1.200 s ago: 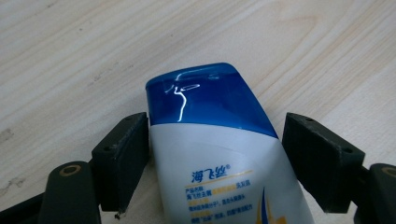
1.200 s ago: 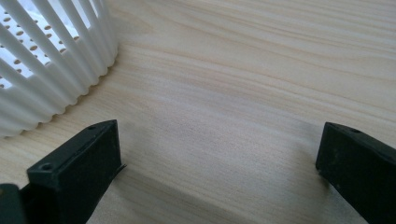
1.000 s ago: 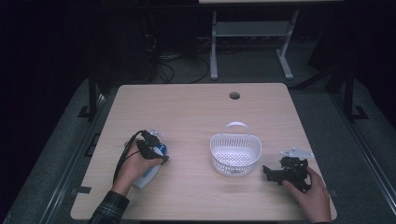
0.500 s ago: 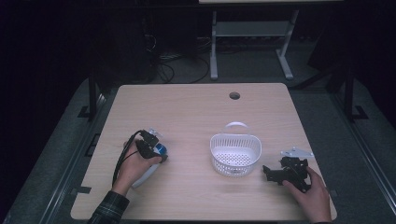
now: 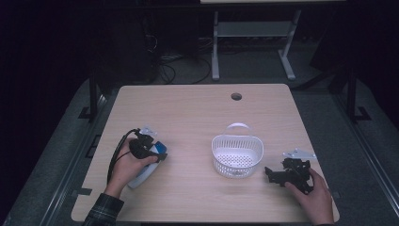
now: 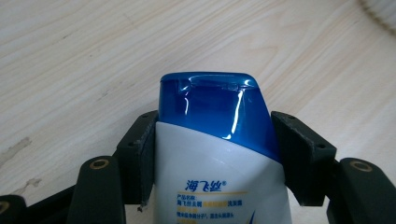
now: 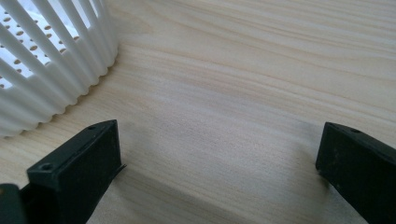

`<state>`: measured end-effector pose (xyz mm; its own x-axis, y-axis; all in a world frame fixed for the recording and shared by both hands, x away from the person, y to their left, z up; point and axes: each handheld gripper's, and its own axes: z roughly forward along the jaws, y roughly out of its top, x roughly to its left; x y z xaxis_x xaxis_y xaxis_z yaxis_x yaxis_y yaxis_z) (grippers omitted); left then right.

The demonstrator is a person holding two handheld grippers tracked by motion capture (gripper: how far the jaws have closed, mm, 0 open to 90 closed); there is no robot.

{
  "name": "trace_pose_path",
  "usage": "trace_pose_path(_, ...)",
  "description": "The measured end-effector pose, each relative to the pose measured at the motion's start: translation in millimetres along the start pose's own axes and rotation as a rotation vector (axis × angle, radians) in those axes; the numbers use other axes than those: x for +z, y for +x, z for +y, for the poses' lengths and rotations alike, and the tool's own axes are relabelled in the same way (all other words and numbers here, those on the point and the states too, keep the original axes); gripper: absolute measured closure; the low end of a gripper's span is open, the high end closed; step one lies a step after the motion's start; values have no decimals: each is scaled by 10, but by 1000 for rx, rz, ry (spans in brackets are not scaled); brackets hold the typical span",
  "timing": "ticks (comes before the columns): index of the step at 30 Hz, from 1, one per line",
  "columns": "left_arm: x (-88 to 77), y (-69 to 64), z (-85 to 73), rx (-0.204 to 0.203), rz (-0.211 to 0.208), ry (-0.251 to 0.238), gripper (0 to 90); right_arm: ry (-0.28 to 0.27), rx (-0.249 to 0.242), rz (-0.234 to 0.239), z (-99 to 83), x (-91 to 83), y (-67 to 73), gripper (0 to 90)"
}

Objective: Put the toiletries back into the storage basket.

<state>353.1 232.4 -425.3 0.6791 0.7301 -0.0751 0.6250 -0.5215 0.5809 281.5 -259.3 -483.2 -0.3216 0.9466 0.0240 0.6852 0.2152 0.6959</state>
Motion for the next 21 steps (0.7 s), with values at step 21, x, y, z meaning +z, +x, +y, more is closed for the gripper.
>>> trace_pose_path(21, -379, 141, -116, 18, -190, -234, 367, 0, 0, 0, 0, 0, 0, 0)
